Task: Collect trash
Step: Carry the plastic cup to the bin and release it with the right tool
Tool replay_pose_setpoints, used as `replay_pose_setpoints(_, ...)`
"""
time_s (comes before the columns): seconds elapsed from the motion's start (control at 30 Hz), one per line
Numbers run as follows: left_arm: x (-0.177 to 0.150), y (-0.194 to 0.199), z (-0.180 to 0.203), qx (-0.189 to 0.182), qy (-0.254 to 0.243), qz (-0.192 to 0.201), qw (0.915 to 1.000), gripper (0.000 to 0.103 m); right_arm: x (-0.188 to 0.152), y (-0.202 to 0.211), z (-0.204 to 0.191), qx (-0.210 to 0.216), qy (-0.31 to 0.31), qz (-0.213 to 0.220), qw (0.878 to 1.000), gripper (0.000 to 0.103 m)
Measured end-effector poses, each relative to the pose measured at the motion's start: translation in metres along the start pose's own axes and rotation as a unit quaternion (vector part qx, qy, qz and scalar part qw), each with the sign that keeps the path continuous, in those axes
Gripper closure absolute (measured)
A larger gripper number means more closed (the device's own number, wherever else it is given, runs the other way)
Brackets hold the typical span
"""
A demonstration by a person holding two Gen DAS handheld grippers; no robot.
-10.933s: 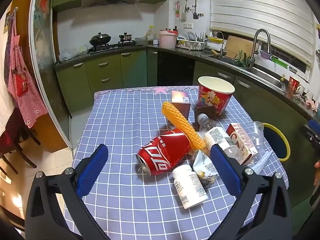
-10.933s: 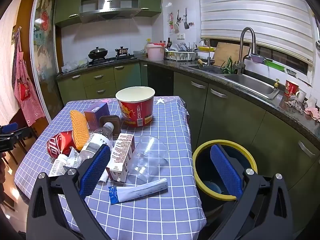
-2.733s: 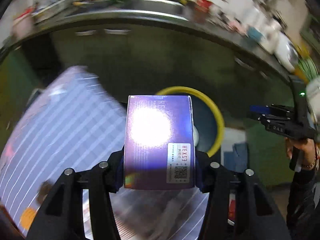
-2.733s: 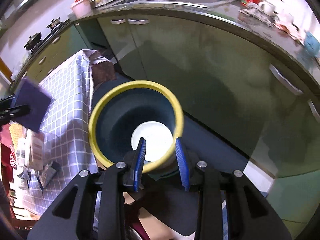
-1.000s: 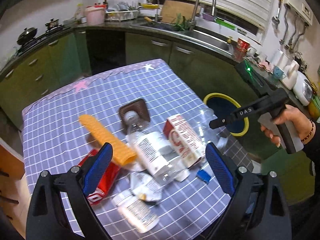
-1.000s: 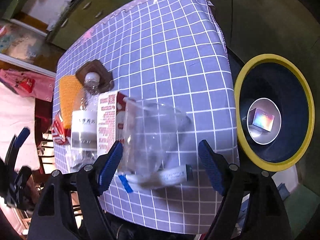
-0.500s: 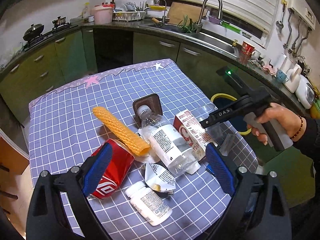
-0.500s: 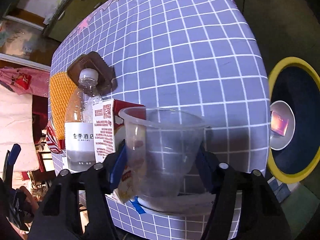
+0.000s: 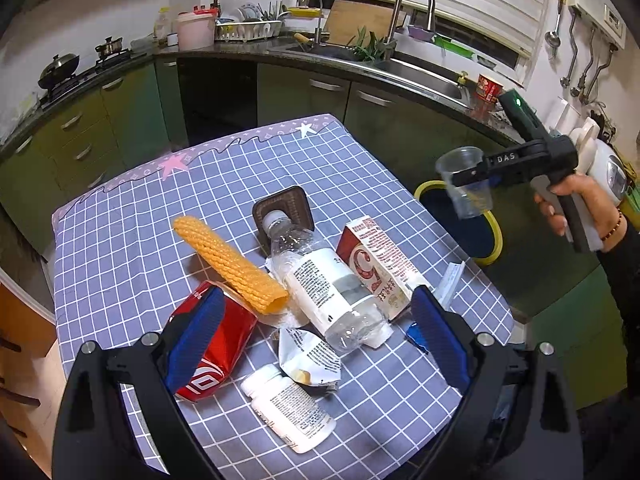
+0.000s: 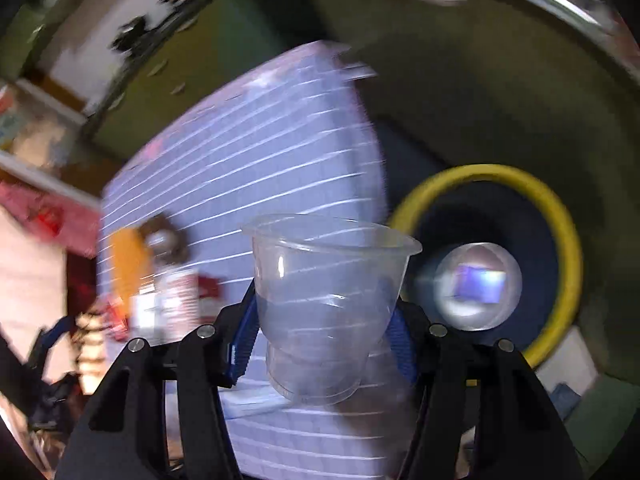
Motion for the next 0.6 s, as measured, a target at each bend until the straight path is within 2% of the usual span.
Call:
replay_pose_setpoints(0.1,0.001,0.000,0.000,0.001,0.002,0.001,1.0000,0.014,0.003,-0.011,0.047,-0.059,-0.020,0.000,0.998,0.045)
replay_pose_setpoints(0.2,0.001,0.000,-0.003,0.004,0.010,-0.002,0.9999,0.014,0.001,-0.036,0.091,-0.087,-0.050,-0.017,0.995,0.045)
replay_pose_setpoints(0.3,0.002,0.002,-0.011,0.012,0.024,-0.005,0.9996,0.014,0.003,-0.057,0.117,-0.114,-0.059,-0.024,0.991,0.044)
replay_pose_setpoints(0.37,0.003,0.004,-0.018,0.020,0.031,-0.006,0.9993,0.014,0.003,-0.069,0.130,-0.121,-0.061,-0.033,0.990,0.037)
replay_pose_setpoints(0.47,0.003,0.005,-0.028,0.035,0.042,-0.007,0.9985,0.013,0.003,-0.077,0.139,-0.134,-0.060,-0.035,0.989,0.035)
replay_pose_setpoints(0.6,0.003,0.000,-0.037,0.047,0.044,-0.015,0.9978,0.013,0.004,-0.075,0.145,-0.127,-0.063,-0.029,0.989,0.033)
Point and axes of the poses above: each gripper's, at about its wrist camera, not at the fingertips, and y roughly against the way its jaws point, z to its right, x to its top, the point moved 3 cm from there along -y, roughly the way its jaws point, and after that the axes turned 1 degree about -y, right-handed, at the moved point
